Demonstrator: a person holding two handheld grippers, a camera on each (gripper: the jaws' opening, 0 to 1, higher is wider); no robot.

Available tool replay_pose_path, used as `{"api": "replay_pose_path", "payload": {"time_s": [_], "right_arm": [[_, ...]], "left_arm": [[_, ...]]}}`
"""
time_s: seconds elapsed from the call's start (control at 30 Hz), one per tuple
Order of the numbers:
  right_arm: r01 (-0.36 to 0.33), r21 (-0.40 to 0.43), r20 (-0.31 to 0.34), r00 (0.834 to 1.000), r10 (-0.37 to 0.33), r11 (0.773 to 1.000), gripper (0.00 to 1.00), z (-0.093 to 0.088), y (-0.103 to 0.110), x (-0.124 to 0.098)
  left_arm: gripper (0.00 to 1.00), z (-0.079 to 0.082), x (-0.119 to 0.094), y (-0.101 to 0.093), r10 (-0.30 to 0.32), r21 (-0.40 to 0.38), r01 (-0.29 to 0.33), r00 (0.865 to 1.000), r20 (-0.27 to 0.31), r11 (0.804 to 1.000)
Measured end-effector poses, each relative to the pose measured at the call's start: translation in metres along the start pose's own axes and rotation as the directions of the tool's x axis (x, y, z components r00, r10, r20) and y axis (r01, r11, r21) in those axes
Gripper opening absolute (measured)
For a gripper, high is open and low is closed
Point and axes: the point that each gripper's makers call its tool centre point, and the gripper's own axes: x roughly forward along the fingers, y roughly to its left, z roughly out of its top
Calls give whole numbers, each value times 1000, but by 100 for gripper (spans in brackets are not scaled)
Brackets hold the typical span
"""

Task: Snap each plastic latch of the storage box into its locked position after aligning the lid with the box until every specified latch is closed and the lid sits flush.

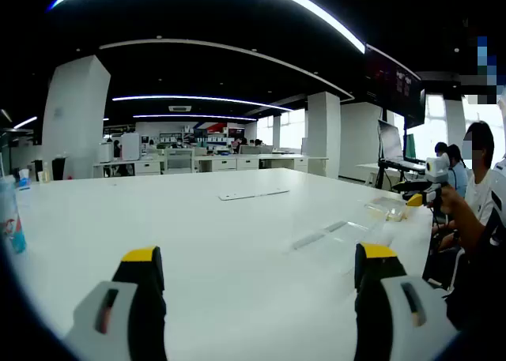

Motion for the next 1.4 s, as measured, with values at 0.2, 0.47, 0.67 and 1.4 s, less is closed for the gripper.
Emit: {"api": "replay_pose_path", "payload": {"time_s": [0.2,0.47,0.67,1.4], "right_arm": [[1,-2,-3,1000,-1,1000,100,0,1,0],[-1,-4,-7,1000,1,1000,100,0,2,0],[-3,8,-8,1000,3,1000,100,0,2,0],[-11,-27,-30,1000,10,1000,100,-4,-4,-6]], "left_arm": [[100,0,0,0,-1,0,1,1000,1,1000],[100,-2,-1,0,-5,-3,5,1000,-5,1000],[100,-4,0,-1,-13,-6,13,1000,-13,1000],[100,-8,21,-50,-113,-5,113,993,-23,994]]}}
